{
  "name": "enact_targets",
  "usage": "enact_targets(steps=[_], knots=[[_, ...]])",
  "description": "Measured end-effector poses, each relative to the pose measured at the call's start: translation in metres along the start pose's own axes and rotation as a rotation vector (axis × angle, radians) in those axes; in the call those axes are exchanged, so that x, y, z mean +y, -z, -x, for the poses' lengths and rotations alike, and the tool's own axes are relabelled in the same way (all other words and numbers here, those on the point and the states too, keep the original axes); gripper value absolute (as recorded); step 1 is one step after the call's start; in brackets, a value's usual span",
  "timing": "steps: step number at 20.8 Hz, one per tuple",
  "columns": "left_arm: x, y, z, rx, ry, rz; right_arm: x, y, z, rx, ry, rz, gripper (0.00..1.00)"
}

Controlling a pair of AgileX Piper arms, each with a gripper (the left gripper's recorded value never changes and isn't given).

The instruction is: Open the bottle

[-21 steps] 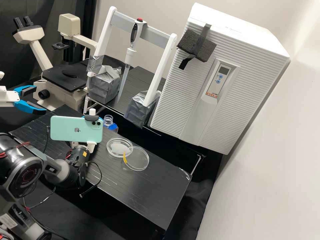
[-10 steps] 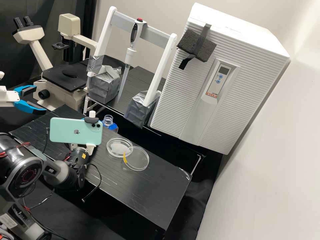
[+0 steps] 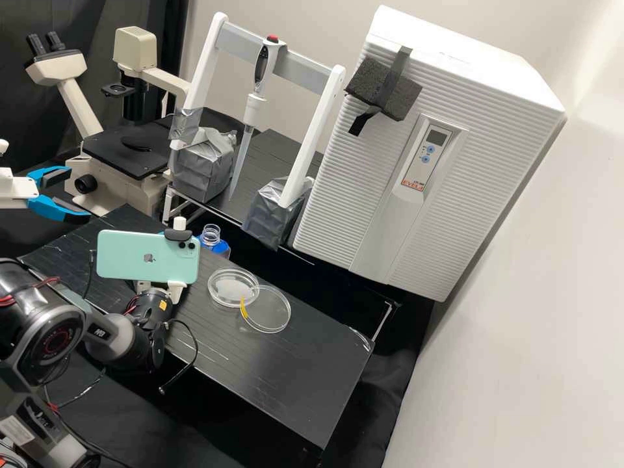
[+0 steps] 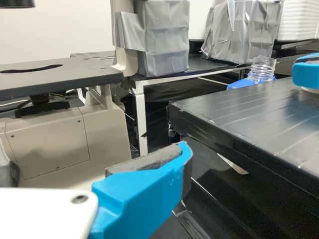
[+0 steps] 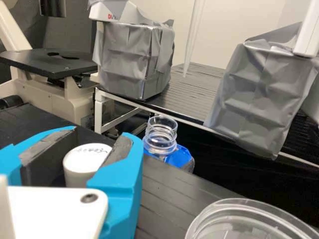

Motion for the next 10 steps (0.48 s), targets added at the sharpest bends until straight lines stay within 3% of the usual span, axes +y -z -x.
enact_targets(steps=[3, 6, 7, 10], knots=[[0.0, 0.0, 0.0, 0.0, 0.0, 0.0, -0.0023, 0.0009, 0.0003, 0.003, 0.008, 0.017, 1.0], [0.0, 0.0, 0.0, 0.0, 0.0, -0.002, -0.0025, 0.0018, -0.0003, 0.004, 0.004, 0.016, 1.0], [0.0, 0.0, 0.0, 0.0, 0.0, -0.004, -0.0022, 0.0017, -0.0004, 0.001, -0.002, 0.025, 1.0], [0.0, 0.0, 0.0, 0.0, 0.0, -0.004, 0.001, 0.0044, 0.0025, -0.01, -0.048, 0.018, 1.0]])
